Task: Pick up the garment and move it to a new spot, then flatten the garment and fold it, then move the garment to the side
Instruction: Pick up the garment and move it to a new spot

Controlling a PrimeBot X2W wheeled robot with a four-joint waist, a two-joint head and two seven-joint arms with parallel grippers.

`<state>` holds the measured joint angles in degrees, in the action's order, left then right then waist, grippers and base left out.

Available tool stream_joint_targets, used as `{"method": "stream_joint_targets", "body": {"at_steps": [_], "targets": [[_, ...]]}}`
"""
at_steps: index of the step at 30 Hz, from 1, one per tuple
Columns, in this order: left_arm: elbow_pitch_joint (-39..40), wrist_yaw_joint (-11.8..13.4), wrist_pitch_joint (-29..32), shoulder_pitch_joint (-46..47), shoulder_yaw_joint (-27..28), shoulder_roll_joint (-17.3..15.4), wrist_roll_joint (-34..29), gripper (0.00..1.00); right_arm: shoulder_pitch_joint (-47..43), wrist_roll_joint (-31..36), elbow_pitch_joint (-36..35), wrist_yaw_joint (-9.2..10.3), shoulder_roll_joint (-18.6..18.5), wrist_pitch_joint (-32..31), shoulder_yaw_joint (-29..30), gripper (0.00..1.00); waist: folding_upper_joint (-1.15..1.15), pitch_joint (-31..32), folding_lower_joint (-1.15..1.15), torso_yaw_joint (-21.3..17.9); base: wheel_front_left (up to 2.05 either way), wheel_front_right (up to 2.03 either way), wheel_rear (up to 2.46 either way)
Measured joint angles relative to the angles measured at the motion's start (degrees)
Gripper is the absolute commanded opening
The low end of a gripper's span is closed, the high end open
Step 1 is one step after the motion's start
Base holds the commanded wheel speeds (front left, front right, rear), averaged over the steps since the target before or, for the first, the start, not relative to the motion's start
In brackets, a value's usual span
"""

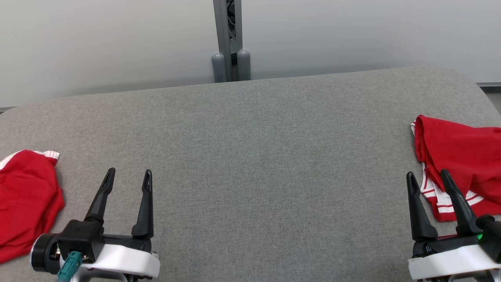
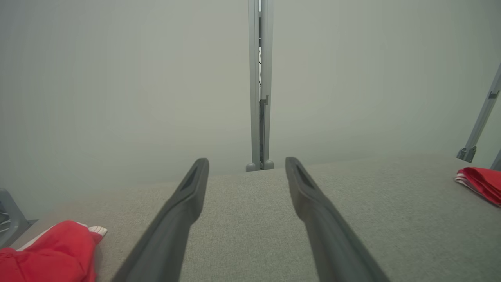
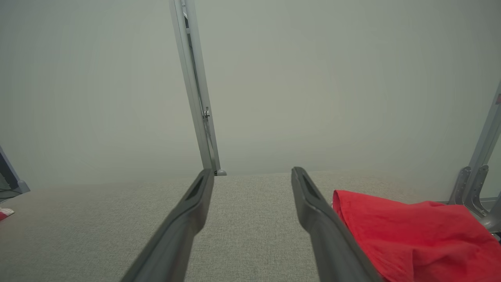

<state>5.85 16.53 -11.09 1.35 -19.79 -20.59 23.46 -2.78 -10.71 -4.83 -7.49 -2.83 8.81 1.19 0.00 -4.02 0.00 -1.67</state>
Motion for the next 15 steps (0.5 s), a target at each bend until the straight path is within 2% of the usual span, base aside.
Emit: {"method": "stream_joint_targets", "body": {"at_steps": [8, 15], "targets": [[-0.6, 0.0, 0.1, 0.2, -0.2, 0.4, 0.6, 1.0, -0.1, -0.4, -0.1, 0.0, 0.0, -0.8, 0.5, 1.0, 0.0, -0.2, 0.0, 1.8, 0.0, 0.0, 0.0], [-1.9, 0.1, 0.0, 0.6, 0.1, 1.0, 1.5, 1.0, -0.1, -0.3, -0.7, 0.0, 0.0, -1.8, -0.2, 1.0, 0.0, -0.3, 0.0, 6.3, 0.0, 0.0, 0.0]]}}
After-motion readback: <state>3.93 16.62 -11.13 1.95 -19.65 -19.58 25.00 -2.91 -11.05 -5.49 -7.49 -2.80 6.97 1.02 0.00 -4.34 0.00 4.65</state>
